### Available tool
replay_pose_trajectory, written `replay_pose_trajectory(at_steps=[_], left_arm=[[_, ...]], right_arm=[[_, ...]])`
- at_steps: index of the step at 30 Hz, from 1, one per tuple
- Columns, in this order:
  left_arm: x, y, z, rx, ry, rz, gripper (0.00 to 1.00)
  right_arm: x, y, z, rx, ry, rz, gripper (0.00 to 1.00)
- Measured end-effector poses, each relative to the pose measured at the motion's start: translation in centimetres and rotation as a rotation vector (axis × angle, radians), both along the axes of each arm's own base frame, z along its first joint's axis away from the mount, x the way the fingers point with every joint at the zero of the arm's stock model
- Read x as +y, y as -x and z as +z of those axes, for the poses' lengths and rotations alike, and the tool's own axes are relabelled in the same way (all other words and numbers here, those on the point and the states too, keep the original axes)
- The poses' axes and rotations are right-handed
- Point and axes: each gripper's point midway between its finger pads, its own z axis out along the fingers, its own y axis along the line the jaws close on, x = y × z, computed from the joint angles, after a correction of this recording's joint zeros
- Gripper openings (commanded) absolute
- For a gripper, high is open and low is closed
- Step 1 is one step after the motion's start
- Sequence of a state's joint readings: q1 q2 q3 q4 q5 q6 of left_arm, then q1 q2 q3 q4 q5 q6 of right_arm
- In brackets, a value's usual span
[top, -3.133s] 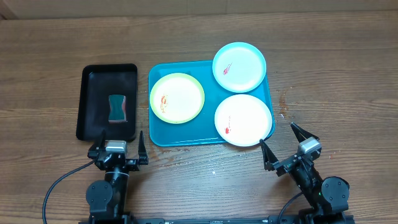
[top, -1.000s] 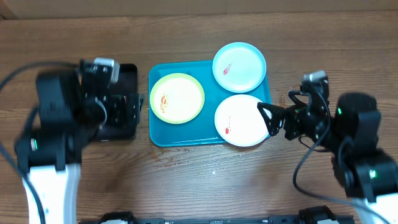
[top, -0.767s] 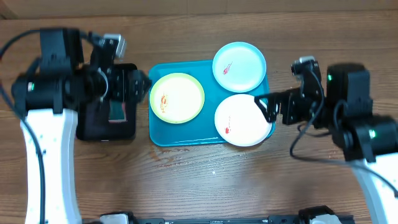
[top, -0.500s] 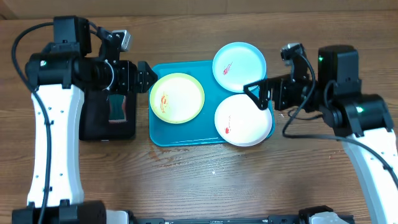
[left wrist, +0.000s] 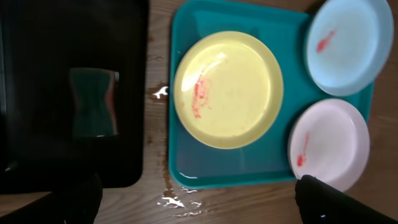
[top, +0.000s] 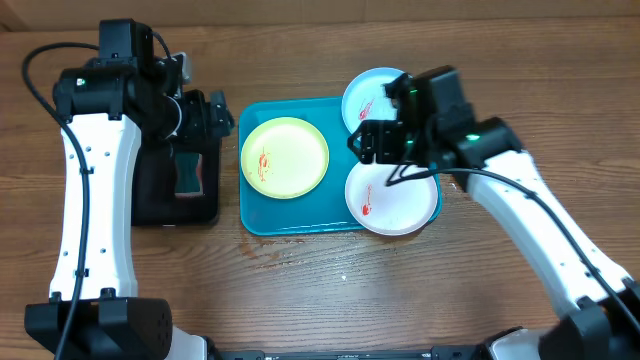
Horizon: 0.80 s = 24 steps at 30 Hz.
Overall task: Clean dirty plates on tray and stack at the side
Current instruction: 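Move the right gripper to the yellow plate's edge and grip it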
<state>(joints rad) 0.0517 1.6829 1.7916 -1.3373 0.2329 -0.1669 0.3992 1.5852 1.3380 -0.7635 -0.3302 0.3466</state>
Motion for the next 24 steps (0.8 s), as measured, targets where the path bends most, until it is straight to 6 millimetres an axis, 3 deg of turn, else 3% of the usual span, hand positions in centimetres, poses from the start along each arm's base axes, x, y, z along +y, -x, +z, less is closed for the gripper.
replay_pose_trajectory(at_steps=[11,15,24], left_arm=[[3.3,0.3,-0.7,0.047,-0.150,0.158,1.00],[3.7,0.0,-1.6,0.073,-0.168,0.174,0.98],[4.0,-0.7,-4.4,0.152,-0.182,0.174,0.96]], right_arm=[[2.3,-3.4,-7.6,0.049,0.096,-0.090,0.47],[3.6,-4.3,-8.5,0.009,0.109,-0.103,0.41],[6.0,-5.0,-10.3,-0.047,0.139,-0.111,0.40]])
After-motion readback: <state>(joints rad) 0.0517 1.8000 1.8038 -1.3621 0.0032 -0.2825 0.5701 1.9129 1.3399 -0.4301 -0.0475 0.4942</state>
